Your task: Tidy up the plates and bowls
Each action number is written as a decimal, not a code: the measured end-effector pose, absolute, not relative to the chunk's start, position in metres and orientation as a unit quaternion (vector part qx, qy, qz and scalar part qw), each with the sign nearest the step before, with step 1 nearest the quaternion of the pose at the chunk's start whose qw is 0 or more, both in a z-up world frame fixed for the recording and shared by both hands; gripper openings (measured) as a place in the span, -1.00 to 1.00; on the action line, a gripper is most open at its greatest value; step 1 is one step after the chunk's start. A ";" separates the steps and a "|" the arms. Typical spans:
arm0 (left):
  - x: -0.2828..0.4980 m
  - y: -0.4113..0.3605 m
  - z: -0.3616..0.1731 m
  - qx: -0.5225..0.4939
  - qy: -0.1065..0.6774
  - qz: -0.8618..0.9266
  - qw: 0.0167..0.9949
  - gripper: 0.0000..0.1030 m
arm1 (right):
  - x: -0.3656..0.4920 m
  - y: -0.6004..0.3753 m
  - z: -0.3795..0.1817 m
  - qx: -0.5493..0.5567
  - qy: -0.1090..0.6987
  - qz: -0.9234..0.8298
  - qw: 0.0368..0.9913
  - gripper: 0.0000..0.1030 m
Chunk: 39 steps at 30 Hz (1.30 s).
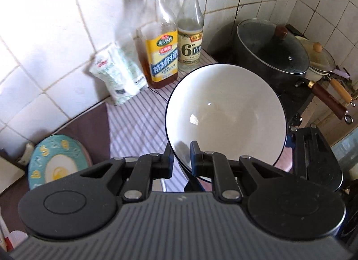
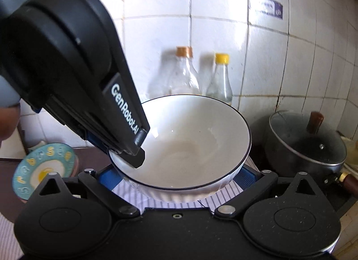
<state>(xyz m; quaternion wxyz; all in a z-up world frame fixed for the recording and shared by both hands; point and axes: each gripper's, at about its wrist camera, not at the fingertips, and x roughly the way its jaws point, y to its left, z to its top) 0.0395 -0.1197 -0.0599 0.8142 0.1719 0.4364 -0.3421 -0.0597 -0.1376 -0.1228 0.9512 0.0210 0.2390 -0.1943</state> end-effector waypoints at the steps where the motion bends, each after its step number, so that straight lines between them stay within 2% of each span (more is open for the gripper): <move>1: 0.036 -0.114 -0.057 0.172 0.437 -0.342 0.814 -0.74 | -0.062 -0.133 -0.119 0.021 0.238 -0.191 0.952 0.99; 10: 0.010 -0.061 -0.051 0.149 0.460 -0.323 0.813 -0.73 | -0.087 -0.096 -0.104 -0.004 0.250 -0.165 0.954 0.99; 23: 0.013 -0.017 -0.082 0.112 0.503 -0.284 0.809 -0.70 | -0.094 -0.053 -0.112 -0.006 0.283 -0.132 0.950 0.99; 39: 0.075 0.010 -0.146 0.054 0.535 -0.246 0.806 -0.70 | -0.023 -0.050 -0.151 -0.051 0.344 -0.058 0.936 0.98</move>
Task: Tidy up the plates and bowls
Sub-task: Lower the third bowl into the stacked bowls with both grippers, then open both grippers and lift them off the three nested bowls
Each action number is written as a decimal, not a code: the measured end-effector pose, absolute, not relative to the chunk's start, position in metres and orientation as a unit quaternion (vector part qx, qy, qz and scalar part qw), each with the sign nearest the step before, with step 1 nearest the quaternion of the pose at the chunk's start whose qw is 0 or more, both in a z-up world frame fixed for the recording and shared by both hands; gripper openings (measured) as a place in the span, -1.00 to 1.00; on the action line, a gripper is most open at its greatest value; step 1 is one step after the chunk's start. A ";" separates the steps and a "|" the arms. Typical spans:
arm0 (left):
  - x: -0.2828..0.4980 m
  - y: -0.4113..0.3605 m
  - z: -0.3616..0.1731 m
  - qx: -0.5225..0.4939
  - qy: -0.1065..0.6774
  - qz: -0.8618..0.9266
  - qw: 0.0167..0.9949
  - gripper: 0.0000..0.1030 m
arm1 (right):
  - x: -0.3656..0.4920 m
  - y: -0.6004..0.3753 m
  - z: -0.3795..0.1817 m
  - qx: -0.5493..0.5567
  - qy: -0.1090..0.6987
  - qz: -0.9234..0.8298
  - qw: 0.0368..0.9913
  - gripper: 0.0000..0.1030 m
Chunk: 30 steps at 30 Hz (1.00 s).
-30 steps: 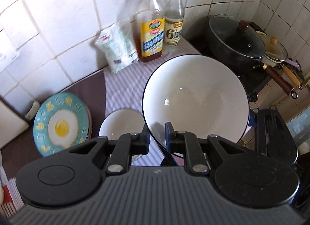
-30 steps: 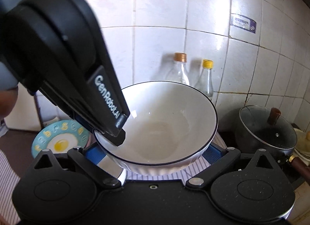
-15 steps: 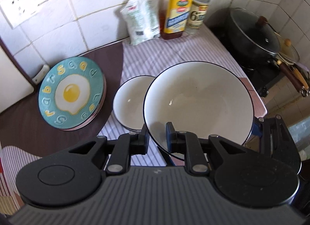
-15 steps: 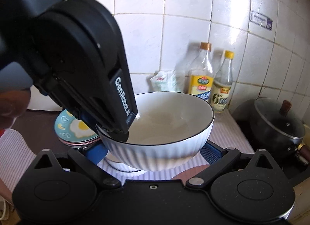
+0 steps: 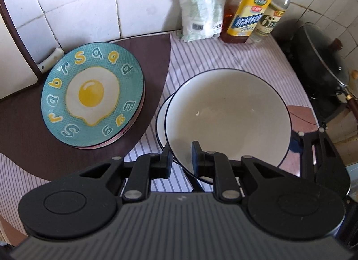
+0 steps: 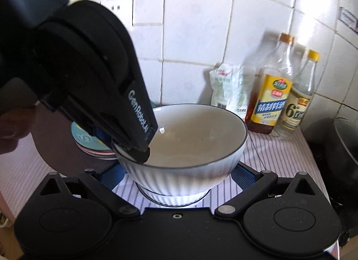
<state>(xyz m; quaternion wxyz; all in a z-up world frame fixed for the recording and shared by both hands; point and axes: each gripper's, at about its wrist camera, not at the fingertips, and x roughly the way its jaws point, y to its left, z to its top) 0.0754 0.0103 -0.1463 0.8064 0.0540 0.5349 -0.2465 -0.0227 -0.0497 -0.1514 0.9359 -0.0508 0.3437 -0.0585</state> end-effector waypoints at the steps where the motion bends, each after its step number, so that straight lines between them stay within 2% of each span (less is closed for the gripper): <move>1: 0.077 0.009 -0.150 0.058 0.536 -0.246 0.805 -0.70 | -0.018 -0.050 -0.154 -0.056 0.349 -0.058 0.934 0.98; 11: 0.095 -0.001 -0.172 0.065 0.559 -0.228 0.795 -0.68 | 0.009 -0.054 -0.174 -0.083 0.394 -0.040 0.914 0.96; 30: 0.104 0.001 -0.194 0.040 0.579 -0.195 0.791 -0.62 | -0.001 -0.025 -0.178 -0.150 0.402 -0.039 0.902 0.99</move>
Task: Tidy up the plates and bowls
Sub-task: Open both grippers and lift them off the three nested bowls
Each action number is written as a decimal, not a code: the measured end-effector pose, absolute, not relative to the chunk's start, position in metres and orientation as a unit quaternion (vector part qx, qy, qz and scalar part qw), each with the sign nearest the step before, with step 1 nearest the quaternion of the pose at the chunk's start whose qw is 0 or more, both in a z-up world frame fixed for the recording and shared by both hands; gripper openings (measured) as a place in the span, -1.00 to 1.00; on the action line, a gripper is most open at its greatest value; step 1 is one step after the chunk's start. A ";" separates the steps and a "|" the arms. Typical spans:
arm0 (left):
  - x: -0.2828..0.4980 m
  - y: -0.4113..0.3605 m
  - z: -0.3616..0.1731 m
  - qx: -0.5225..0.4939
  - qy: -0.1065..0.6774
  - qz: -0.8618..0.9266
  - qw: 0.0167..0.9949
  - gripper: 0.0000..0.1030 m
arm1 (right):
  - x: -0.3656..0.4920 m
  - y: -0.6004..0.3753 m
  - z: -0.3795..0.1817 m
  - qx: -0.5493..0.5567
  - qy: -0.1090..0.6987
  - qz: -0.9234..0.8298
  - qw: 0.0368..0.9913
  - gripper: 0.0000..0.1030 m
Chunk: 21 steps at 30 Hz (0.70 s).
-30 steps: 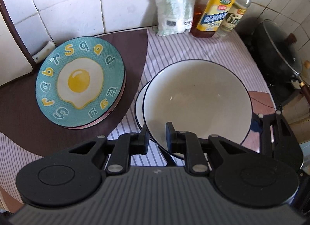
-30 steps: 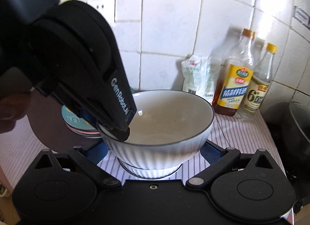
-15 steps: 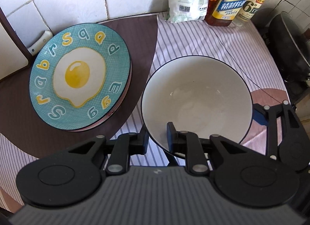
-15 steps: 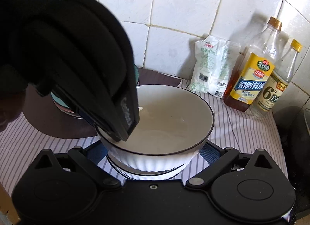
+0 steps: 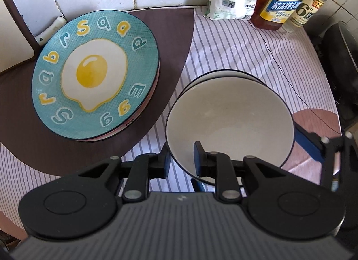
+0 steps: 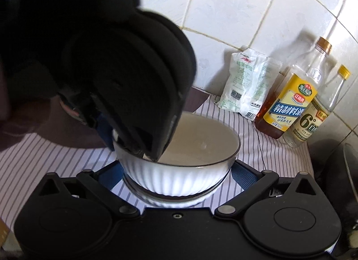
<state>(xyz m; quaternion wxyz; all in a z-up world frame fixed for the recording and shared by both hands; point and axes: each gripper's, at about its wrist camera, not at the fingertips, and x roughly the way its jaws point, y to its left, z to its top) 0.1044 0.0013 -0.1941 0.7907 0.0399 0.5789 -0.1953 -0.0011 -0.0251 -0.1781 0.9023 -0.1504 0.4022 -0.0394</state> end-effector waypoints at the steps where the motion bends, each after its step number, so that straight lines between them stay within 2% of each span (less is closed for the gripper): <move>1: 0.104 0.002 -0.195 0.038 0.574 -0.194 0.794 -0.62 | -0.005 -0.024 -0.177 -0.150 0.393 -0.043 0.906 1.00; 6: 0.103 0.005 -0.196 0.031 0.572 -0.182 0.799 -0.62 | -0.016 -0.026 -0.173 -0.139 0.386 -0.055 0.911 1.00; 12: 0.092 0.006 -0.181 0.039 0.561 -0.220 0.797 -0.37 | -0.048 -0.045 -0.161 -0.066 0.366 -0.043 0.927 1.00; 21: 0.064 0.022 -0.156 -0.001 0.537 -0.253 0.805 -0.25 | -0.108 -0.069 -0.149 0.002 0.297 -0.026 0.955 0.99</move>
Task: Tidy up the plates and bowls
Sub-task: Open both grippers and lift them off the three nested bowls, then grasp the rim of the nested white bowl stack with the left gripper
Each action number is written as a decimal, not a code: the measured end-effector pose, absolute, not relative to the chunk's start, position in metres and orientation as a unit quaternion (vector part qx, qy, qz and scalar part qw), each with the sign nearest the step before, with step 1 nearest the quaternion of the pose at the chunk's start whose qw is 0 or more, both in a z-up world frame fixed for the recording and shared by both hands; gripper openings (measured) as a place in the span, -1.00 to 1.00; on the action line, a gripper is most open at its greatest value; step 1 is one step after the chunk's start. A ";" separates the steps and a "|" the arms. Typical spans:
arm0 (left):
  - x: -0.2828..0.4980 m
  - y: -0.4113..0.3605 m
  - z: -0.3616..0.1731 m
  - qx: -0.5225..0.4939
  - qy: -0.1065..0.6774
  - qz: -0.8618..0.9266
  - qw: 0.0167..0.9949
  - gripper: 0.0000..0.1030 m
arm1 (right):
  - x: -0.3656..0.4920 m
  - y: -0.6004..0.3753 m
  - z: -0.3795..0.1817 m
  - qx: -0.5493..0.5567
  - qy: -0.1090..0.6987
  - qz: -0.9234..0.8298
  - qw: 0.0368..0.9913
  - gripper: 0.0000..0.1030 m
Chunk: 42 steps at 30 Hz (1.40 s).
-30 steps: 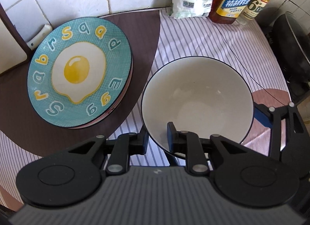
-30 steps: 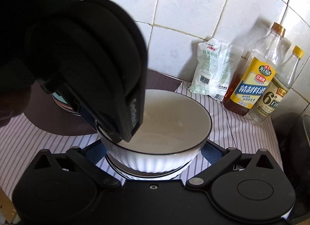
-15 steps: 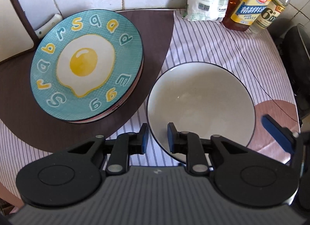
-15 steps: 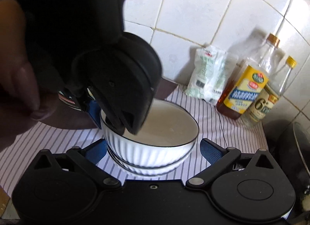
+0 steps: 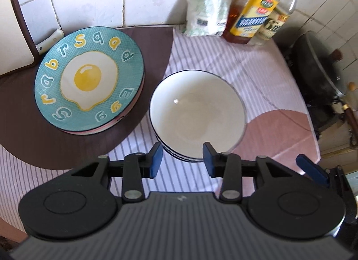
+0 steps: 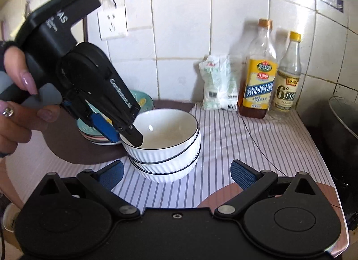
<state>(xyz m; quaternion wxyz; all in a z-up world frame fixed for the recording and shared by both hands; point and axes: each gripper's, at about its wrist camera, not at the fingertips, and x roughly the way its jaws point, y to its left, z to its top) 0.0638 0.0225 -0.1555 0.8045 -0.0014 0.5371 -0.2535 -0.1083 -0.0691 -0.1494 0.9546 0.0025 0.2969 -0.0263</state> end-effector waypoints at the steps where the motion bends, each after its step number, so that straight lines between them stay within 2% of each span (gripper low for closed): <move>1: 0.060 0.025 -0.154 -0.009 0.533 -0.259 0.805 -0.24 | -0.113 -0.070 -0.149 -0.001 0.292 -0.023 0.956 0.99; 9: 0.024 0.031 -0.149 -0.008 0.483 -0.315 0.817 -0.25 | -0.144 -0.074 -0.143 -0.078 0.280 -0.016 0.957 0.99; 13: 0.010 0.037 -0.153 -0.012 0.451 -0.329 0.829 -0.24 | -0.155 -0.080 -0.144 -0.072 0.284 -0.017 0.956 0.99; 19: 0.006 0.058 -0.168 -0.077 0.423 -0.331 0.840 -0.22 | -0.155 -0.090 -0.166 -0.026 0.300 -0.036 0.953 0.99; 26: 0.022 0.080 -0.188 -0.176 0.437 -0.300 0.829 -0.18 | -0.130 -0.089 -0.197 -0.008 0.313 -0.041 0.949 0.99; 30: 0.031 0.093 -0.193 -0.230 0.411 -0.294 0.832 -0.08 | -0.107 -0.082 -0.208 -0.003 0.318 -0.022 0.948 1.00; 42: 0.089 0.081 -0.244 -0.237 0.462 -0.262 0.813 -0.04 | -0.020 -0.061 -0.259 -0.017 0.376 -0.054 0.925 1.00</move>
